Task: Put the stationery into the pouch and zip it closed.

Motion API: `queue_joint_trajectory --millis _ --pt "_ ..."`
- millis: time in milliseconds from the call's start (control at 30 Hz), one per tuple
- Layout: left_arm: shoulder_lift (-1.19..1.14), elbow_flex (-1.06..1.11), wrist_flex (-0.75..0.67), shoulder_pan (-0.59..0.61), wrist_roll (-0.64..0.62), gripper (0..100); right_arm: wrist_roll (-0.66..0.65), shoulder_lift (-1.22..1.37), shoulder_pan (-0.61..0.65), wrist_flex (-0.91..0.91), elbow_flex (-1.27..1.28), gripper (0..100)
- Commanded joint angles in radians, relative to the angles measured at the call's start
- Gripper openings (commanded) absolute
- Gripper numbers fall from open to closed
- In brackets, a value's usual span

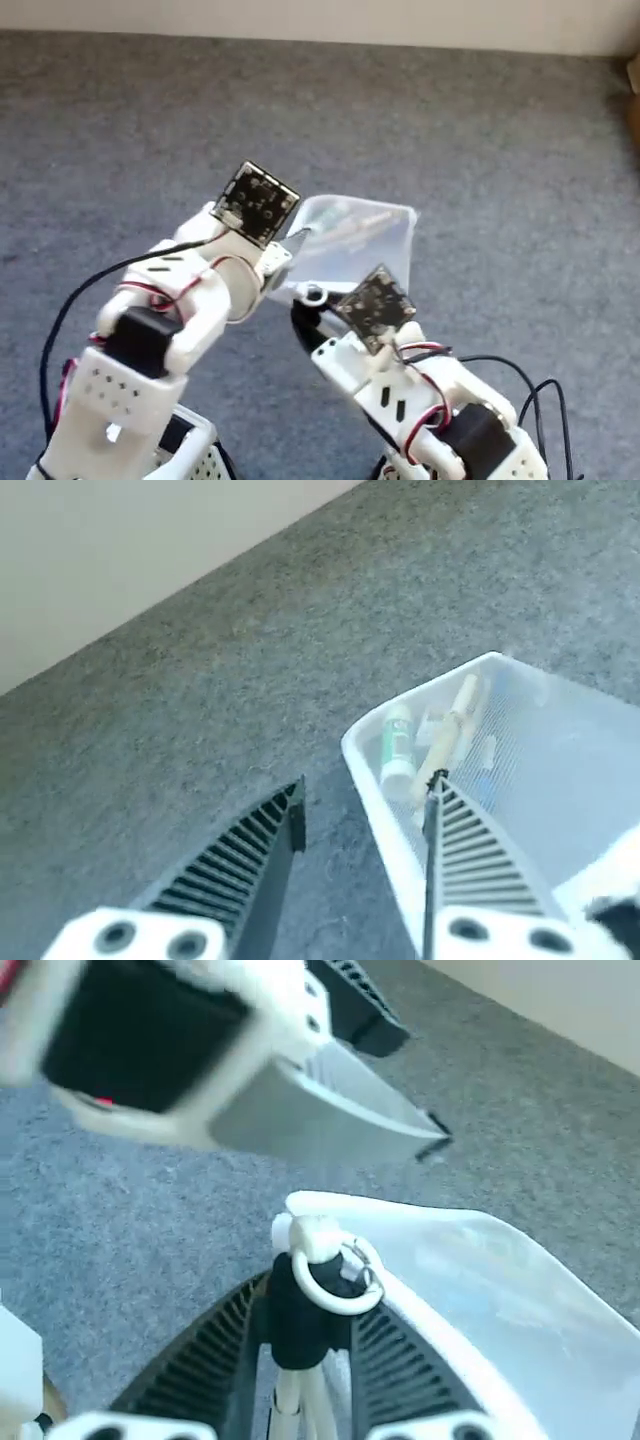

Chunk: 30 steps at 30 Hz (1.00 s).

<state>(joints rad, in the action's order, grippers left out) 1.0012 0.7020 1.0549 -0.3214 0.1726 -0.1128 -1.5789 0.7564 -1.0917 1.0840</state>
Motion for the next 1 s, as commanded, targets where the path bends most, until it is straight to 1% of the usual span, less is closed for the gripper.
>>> queue_joint_trajectory --millis 0,67,133,267,333,400,467,533,633,833,900,967 --pt "0.015 -0.179 0.163 0.03 0.114 20 -0.017 -0.021 -0.058 -0.008 -0.041 0.5" --pt "0.015 -0.236 0.242 0.03 0.166 20 -0.017 -0.021 -0.07 -0.053 -0.087 0.5" --pt "0.015 -0.283 0.313 0.03 0.181 21 -0.017 -0.022 -0.081 -0.104 -0.148 0.5" --pt "0.015 -0.38 0.434 0.021 0.193 28 -0.077 -0.022 -0.09 -0.177 -0.252 0.5" --pt "0.015 -0.406 0.47 0.018 0.265 28 -0.091 -0.022 -0.09 -0.194 -0.268 0.5" --pt "0.013 -0.41 0.493 -0.01 0.331 28 -0.092 -0.022 -0.09 -0.202 -0.271 0.5" --pt "0.013 -0.409 0.523 -0.05 0.364 28 -0.092 -0.022 -0.09 -0.206 -0.272 0.5" --pt "0.013 -0.409 0.54 -0.108 0.365 28 -0.095 -0.022 -0.09 -0.232 -0.274 0.5" --pt "0.013 -0.409 0.542 -0.173 0.365 28 -0.14 -0.027 -0.09 -0.291 -0.274 0.5" --pt "0.013 -0.298 0.496 -0.245 0.382 28 -0.155 -0.028 -0.094 -0.329 -0.32 0.5" --pt "0.018 -0.259 0.482 -0.263 0.425 28 -0.155 -0.028 -0.128 -0.329 -0.325 0.5" --pt "0.015 -0.226 0.454 -0.271 0.433 28 -0.157 -0.028 -0.165 -0.329 -0.325 0.5"
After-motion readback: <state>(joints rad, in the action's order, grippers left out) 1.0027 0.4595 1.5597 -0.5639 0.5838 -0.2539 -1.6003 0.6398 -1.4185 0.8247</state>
